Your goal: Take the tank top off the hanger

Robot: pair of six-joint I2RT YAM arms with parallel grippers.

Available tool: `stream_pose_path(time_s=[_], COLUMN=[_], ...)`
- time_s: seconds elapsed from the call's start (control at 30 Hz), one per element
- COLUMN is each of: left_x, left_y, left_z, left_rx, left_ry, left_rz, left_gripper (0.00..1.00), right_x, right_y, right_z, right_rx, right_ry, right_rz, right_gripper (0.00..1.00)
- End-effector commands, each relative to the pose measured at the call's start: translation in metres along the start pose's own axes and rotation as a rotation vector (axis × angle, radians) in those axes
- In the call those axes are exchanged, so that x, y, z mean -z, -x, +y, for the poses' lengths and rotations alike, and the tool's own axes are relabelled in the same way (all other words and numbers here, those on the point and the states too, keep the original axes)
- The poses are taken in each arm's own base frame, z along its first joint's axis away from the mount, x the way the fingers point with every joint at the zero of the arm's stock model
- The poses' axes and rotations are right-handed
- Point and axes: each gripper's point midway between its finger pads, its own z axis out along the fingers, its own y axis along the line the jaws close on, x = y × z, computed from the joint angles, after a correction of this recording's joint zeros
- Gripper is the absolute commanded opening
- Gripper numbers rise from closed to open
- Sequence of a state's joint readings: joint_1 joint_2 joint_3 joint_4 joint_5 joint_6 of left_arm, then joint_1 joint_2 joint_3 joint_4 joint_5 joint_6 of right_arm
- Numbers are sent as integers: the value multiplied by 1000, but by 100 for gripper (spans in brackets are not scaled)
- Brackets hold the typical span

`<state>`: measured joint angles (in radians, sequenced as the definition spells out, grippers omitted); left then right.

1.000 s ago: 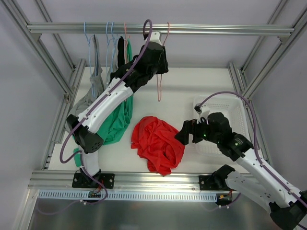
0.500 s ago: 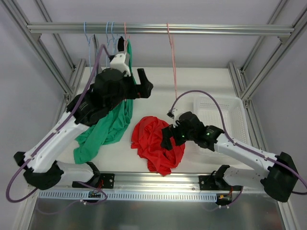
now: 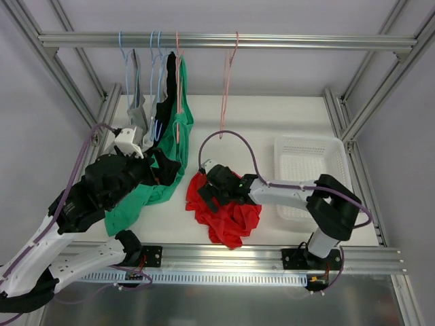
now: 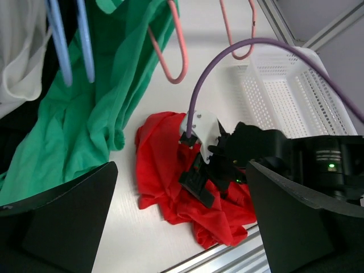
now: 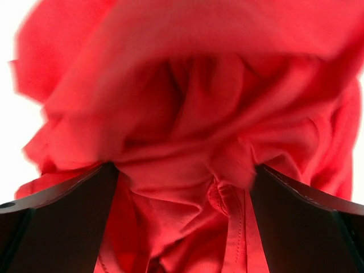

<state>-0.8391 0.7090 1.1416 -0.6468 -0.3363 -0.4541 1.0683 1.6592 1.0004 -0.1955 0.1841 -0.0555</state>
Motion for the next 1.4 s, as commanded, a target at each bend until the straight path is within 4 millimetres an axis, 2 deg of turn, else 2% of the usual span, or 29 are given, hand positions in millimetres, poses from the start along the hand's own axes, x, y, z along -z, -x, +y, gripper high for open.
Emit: stream_pose_path(time_s=[0.0,0.03,0.1,0.13,0.17,0.2,0.23,0.27,0.33,0.37,0.43,0.47,0.57,0.6,0.63,0.67,0.7,0.77,0.83,0.9,0.93,1.0,1.03,1.13,1.17,1.2,1.23,1.37], left_x=[15,17,22,23,23,26,25,27,23,24,21,21,20,20,20,20,20,21,22,24,25,27,28,29,29,29,29,31], left_y=[-3,-4,-4,-8,-10,-11,-18,-19,-31,-32,-40,-40,-42,-43,-42,-41,-42,-42,-41,-40,-41,-38,-38,-36,-35,-34,-34,-30], left_z=[16,19,23,26,27,30,33,36,47,51,63,65,71,71,71,71,72,73,74,75,76,77,77,76,75,74,74,70], left_rx=[-46,-54,-79,-101,-109,-116,-138,-140,-142,-130,-115,-112,-120,-122,-122,-124,-123,-122,-119,-107,-104,-91,-88,-81,-80,-78,-78,-71], left_ry=[35,39,37,40,40,37,42,42,83,100,154,163,192,191,193,193,197,201,202,200,203,205,204,199,197,193,194,179], left_rz=[-16,-18,-29,-19,-17,-22,-12,-19,-14,-25,-26,-31,-32,-30,-32,-34,-35,-41,-46,-58,-60,-76,-78,-81,-83,-83,-82,-88], left_gripper=[99,98,99,99,99,98,98,99,99,99,99,99,99,99,99,99,99,99,99,99,98,99,99,99,99,99,98,99], right_x=[-19,-24,-26,-21,-19,-15,-1,5,24,49,78,110,153,182,192,206,230,255,289,313,331,348,363,376,377,375,371,342], right_y=[0,-7,-14,-11,-15,-14,0,-5,3,20,29,47,54,67,61,64,66,69,71,71,72,70,76,77,76,75,69,50], right_z=[2,5,14,16,15,12,12,7,4,0,-9,-18,-37,-43,-49,-56,-63,-72,-85,-104,-112,-131,-141,-168,-186,-195,-211,-249], right_rx=[31,39,40,20,9,-5,-21,-24,-39,-60,-76,-108,-107,-124,-112,-114,-124,-132,-148,-167,-167,-155,-172,-181,-216,-239,-296,-429], right_ry=[-54,-49,-29,-23,-27,-41,-27,-38,-26,-20,-36,-48,-97,-91,-107,-126,-132,-148,-170,-247,-275,-369,-416,-547,-617,-640,-653,-664], right_rz=[6,26,14,-10,-26,-48,-109,-121,-171,-249,-296,-387,-440,-504,-486,-507,-534,-570,-610,-629,-630,-624,-645,-613,-582,-562,-533,-424], right_gripper=[100,97,78,65,40,30,17,0,0,0,0,0,0,0,0,0,0,0,0,0,0,0,0,0,0,0,0,0])
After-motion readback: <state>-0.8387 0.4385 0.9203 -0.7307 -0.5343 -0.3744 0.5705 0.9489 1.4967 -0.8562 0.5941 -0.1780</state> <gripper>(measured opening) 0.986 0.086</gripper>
